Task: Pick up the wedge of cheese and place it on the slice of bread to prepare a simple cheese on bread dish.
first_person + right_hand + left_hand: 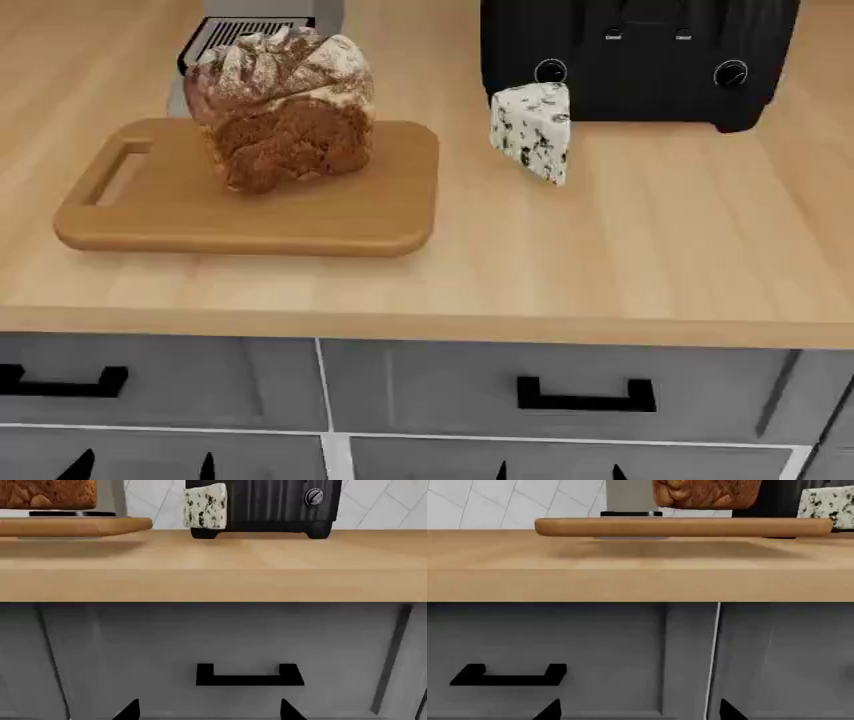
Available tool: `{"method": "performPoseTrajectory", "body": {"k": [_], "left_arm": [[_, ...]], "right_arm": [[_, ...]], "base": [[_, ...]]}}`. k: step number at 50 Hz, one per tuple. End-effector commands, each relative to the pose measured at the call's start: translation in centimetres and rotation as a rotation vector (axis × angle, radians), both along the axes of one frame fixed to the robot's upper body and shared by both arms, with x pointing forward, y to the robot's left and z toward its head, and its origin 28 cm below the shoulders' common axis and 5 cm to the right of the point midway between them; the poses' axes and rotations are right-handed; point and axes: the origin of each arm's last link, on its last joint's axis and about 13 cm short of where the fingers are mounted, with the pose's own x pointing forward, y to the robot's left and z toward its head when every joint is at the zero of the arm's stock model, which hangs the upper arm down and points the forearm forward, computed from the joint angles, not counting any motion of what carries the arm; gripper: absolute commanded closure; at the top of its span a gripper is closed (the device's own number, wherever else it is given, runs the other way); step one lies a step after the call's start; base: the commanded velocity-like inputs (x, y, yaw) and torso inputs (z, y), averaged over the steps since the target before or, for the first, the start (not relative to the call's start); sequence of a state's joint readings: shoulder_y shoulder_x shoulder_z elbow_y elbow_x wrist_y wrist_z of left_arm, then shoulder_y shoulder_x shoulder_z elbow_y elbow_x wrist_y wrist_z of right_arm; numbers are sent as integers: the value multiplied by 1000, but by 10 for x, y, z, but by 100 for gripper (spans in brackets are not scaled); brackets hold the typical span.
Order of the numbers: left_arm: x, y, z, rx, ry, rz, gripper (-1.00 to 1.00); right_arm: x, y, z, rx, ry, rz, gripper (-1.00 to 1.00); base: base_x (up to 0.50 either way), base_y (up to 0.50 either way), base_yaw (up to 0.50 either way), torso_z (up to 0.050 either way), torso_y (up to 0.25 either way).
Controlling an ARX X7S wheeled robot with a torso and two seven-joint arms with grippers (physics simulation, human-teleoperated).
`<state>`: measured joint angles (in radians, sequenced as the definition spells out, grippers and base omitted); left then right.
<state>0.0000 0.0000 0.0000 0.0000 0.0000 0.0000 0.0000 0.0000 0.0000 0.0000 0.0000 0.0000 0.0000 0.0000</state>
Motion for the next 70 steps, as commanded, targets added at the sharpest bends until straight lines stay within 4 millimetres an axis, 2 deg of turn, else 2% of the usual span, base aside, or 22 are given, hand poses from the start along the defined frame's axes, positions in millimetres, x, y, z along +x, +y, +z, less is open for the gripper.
{"method": "performPoseTrajectory", "body": {"k": [1, 2, 5, 13, 14, 17, 45, 49, 53, 56, 64, 67, 70], "left_arm": [[0, 0, 0, 0, 0, -11, -100], [0, 0, -4, 44, 11, 8, -100], [1, 0, -3, 71, -16, 36, -100], [-2, 0, -1, 1, -35, -18, -100], [-2, 0, -2, 41, -26, -15, -100], [-6, 1, 2, -45, -85, -68, -100], [-6, 1, 2, -40, -66, -74, -100], [-7, 2, 5, -25, -89, -58, -100], [-5, 4, 17, -26, -115, -41, -100], [-4, 7, 27, -11, -140, -39, -100], [-2, 13, 50, -20, -177, 7, -100], [-3, 13, 58, -8, -194, 6, -100], [-3, 15, 65, 9, -207, 17, -100]], "right_arm": [[0, -2, 0, 0, 0, -13, -100], [-6, 3, 4, 17, -34, 43, -100], [-6, 2, 6, 28, -37, 39, -100], [-7, 2, 6, 15, -45, 41, -100], [-7, 3, 7, 14, -45, 41, -100], [-7, 3, 7, 13, -44, 42, -100], [-6, 3, 3, -2, -34, 39, -100], [-4, 4, 4, -7, -28, 41, -100], [-4, 4, 5, -40, -18, 41, -100], [-5, 1, 13, -44, -18, 36, -100], [-4, -9, 58, -74, -94, -6, -100], [-5, -9, 57, -75, -95, -6, -100], [-9, -10, 69, -83, -124, -6, -100]], "base": [[0, 0, 0, 0, 0], [0, 0, 0, 0, 0], [0, 0, 0, 0, 0], [0, 0, 0, 0, 0], [0, 0, 0, 0, 0], [0, 0, 0, 8, 0], [0, 0, 0, 50, 0], [0, 0, 0, 50, 0], [0, 0, 0, 50, 0], [0, 0, 0, 50, 0], [0, 0, 0, 25, 0], [0, 0, 0, 0, 0], [0, 0, 0, 0, 0]]}}
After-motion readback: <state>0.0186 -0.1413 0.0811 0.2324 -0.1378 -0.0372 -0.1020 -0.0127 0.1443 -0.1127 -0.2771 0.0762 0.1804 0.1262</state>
